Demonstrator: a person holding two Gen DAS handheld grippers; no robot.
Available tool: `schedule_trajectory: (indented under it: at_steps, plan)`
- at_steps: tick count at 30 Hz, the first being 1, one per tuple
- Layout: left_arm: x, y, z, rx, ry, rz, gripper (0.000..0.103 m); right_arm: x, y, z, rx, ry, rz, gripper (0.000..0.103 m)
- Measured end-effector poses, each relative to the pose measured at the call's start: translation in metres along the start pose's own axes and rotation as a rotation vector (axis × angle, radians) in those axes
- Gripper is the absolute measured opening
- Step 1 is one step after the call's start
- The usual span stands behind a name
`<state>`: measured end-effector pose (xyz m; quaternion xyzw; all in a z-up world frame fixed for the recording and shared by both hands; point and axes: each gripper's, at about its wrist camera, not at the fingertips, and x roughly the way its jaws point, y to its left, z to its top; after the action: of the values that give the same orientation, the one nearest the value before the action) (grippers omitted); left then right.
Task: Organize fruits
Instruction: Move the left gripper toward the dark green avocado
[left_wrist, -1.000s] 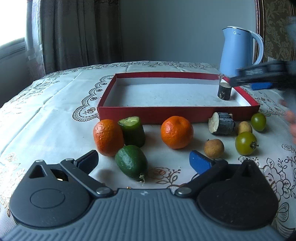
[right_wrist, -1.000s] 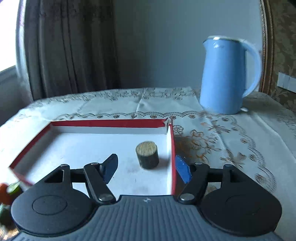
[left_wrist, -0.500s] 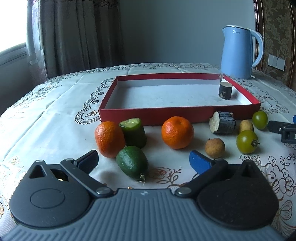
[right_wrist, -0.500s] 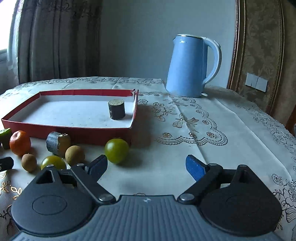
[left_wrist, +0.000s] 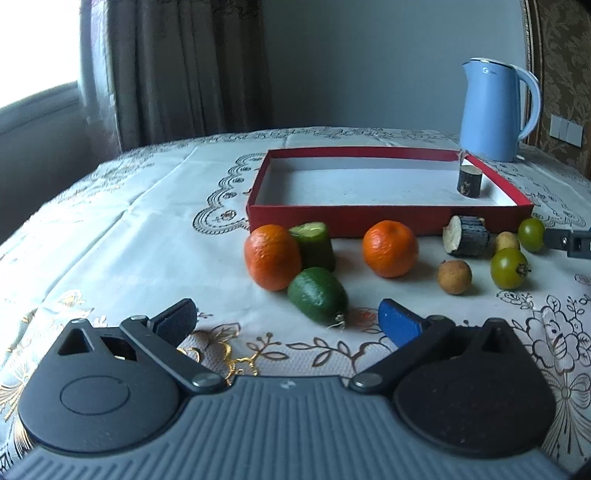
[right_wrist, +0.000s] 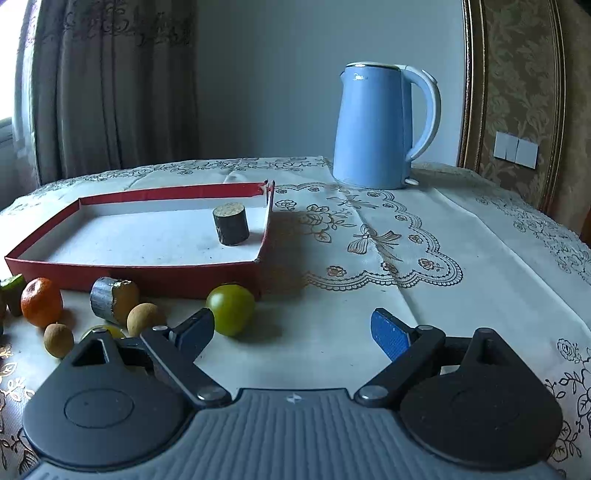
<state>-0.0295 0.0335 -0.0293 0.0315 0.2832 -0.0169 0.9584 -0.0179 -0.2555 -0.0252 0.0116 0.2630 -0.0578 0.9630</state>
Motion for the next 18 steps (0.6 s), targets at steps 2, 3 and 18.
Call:
schedule_trajectory:
  at_steps: [2,3,18]
  plan:
    - [0.003,0.002,0.004,-0.031,0.017,-0.008,0.103,0.000,0.003,0.000,-0.014,-0.002,-0.019,0.093]
    - [0.004,0.004,0.005,-0.039,0.018,-0.008,0.103,-0.001,0.003,0.000,-0.016,-0.006,-0.021,0.093]
    - [0.013,-0.003,0.010,-0.063,0.040,0.065,0.103,-0.005,0.001,0.000,0.000,-0.027,-0.044,0.095]
